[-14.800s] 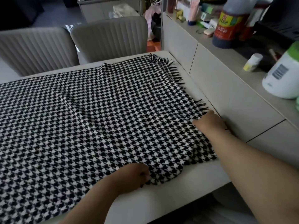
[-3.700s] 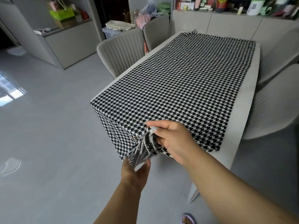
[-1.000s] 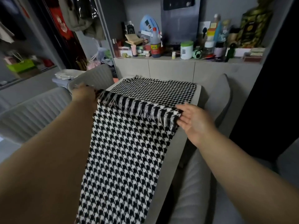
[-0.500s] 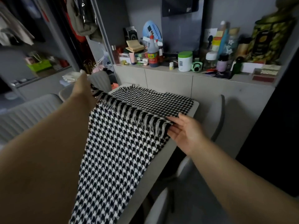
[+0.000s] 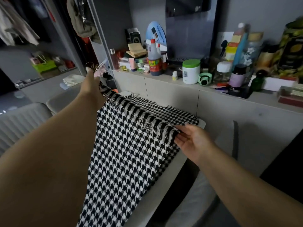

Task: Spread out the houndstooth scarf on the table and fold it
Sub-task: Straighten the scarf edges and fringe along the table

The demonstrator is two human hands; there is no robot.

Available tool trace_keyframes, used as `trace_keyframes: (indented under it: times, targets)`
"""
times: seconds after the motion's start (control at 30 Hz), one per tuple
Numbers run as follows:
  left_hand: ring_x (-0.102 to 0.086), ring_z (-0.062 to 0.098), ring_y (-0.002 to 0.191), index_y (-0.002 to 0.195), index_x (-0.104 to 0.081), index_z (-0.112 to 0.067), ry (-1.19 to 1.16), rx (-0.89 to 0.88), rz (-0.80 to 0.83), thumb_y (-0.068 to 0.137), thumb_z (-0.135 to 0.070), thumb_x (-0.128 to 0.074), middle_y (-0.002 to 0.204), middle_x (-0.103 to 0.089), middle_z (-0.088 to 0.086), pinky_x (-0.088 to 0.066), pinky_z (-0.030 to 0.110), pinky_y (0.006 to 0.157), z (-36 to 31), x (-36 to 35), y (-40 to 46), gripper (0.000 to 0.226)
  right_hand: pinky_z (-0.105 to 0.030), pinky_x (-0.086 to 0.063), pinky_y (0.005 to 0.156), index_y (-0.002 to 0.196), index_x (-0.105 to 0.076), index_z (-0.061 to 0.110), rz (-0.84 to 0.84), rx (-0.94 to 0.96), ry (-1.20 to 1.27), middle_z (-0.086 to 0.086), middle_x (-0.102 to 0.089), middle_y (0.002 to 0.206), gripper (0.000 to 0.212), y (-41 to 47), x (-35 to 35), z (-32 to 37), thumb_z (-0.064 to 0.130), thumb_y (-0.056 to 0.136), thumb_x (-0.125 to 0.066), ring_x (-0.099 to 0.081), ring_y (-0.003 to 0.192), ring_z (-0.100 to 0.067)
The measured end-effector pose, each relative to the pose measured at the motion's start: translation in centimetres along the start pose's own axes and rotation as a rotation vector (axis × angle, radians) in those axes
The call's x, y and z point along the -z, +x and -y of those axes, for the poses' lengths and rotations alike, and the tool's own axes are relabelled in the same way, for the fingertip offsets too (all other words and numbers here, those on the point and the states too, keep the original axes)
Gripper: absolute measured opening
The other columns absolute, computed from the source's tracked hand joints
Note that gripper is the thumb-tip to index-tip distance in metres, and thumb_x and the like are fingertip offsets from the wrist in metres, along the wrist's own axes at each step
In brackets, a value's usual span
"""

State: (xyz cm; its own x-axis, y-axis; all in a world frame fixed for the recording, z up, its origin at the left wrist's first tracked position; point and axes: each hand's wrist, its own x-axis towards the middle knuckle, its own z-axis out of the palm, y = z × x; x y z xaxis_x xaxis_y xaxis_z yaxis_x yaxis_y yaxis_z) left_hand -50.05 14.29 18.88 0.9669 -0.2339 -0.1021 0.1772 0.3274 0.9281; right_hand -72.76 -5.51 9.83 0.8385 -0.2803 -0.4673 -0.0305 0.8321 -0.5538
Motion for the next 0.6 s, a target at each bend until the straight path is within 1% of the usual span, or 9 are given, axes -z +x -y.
trace_keyframes:
  times: [0.07,0.13,0.23,0.3,0.33,0.37,0.43,0.53,0.6]
  targets:
    - [-0.035,0.035,0.139,0.152,-0.019,-0.014,0.028,0.010,-0.011,0.092,-0.065,-0.026,0.154,-0.034,0.012,-0.029,0.053,0.113,-0.2,-1.5,2.5,0.079,-0.036,-0.060,0.061,0.123,-0.052,-0.008,-0.042,0.012,0.053,-0.021,-0.062,0.117,0.033,3.0,-0.4,1.6,0.012,0.098,-0.045,-0.065,0.091,-0.029]
    - [-0.026,0.032,0.144,0.152,-0.020,-0.020,0.077,0.014,-0.027,0.087,-0.067,-0.029,0.158,-0.027,0.004,-0.023,0.053,0.115,0.0,-3.0,5.3,0.081,-0.032,-0.058,0.050,0.124,-0.052,-0.007,-0.087,0.004,0.102,-0.020,-0.062,0.114,0.032,5.7,-0.6,2.9,0.010,0.097,-0.046,-0.065,0.085,-0.028]
    - [-0.035,0.029,0.138,0.151,-0.026,-0.020,0.104,-0.011,-0.056,0.089,-0.064,-0.031,0.154,-0.035,0.003,-0.029,0.049,0.112,0.7,-5.6,9.1,0.076,-0.030,-0.057,0.048,0.110,-0.057,-0.007,-0.122,-0.032,0.133,-0.018,-0.065,0.098,0.021,8.7,-0.8,4.7,0.005,0.095,-0.047,-0.065,0.079,-0.026]
    - [-0.045,0.027,0.128,0.140,-0.042,-0.019,0.143,0.001,-0.071,0.092,-0.061,-0.030,0.144,-0.047,0.004,-0.033,0.046,0.107,1.5,-7.3,11.1,0.065,-0.030,-0.058,0.052,0.097,-0.057,-0.005,-0.149,-0.056,0.144,-0.015,-0.062,0.084,0.011,10.2,-1.0,5.8,0.000,0.094,-0.048,-0.063,0.072,-0.022]
    - [-0.047,0.025,0.125,0.133,-0.050,-0.020,0.169,0.018,-0.082,0.089,-0.063,-0.032,0.139,-0.051,0.002,-0.033,0.045,0.106,2.0,-8.1,11.9,0.064,-0.030,-0.058,0.052,0.092,-0.057,-0.004,-0.176,-0.070,0.142,-0.014,-0.061,0.080,0.009,11.1,-1.1,6.4,-0.001,0.094,-0.048,-0.061,0.070,-0.021]
    - [-0.046,0.025,0.127,0.133,-0.051,-0.020,0.179,0.027,-0.106,0.084,-0.066,-0.036,0.139,-0.051,0.001,-0.033,0.047,0.106,2.6,-8.4,13.3,0.069,-0.026,-0.056,0.048,0.088,-0.056,-0.002,-0.208,-0.088,0.127,-0.013,-0.059,0.078,0.011,12.1,-1.1,6.9,-0.001,0.094,-0.047,-0.059,0.068,-0.020]
    - [-0.044,0.024,0.131,0.141,-0.044,-0.021,0.182,0.054,-0.158,0.081,-0.067,-0.040,0.144,-0.047,-0.002,-0.035,0.047,0.106,4.4,-9.1,15.8,0.076,-0.020,-0.050,0.037,0.085,-0.054,-0.001,-0.269,-0.126,0.090,-0.012,-0.056,0.077,0.015,14.5,-0.7,8.0,0.003,0.097,-0.046,-0.054,0.066,-0.017]
    - [-0.041,0.019,0.130,0.147,-0.032,-0.017,0.239,0.106,-0.220,0.095,-0.054,-0.033,0.143,-0.043,-0.008,-0.031,0.038,0.107,7.4,-10.8,18.0,0.064,-0.019,-0.044,0.028,0.087,-0.053,-0.001,-0.424,-0.182,0.032,-0.012,-0.052,0.074,0.020,18.7,0.5,9.6,0.010,0.100,-0.042,-0.050,0.061,-0.018]
    - [-0.037,0.021,0.135,0.146,-0.033,-0.017,0.267,0.126,-0.266,0.098,-0.049,-0.033,0.148,-0.041,-0.002,-0.031,0.042,0.109,9.6,-11.6,19.3,0.058,-0.020,-0.044,0.029,0.105,-0.056,-0.003,-0.506,-0.188,-0.004,-0.015,-0.055,0.082,0.022,20.9,1.4,10.4,0.010,0.101,-0.038,-0.051,0.066,-0.022]
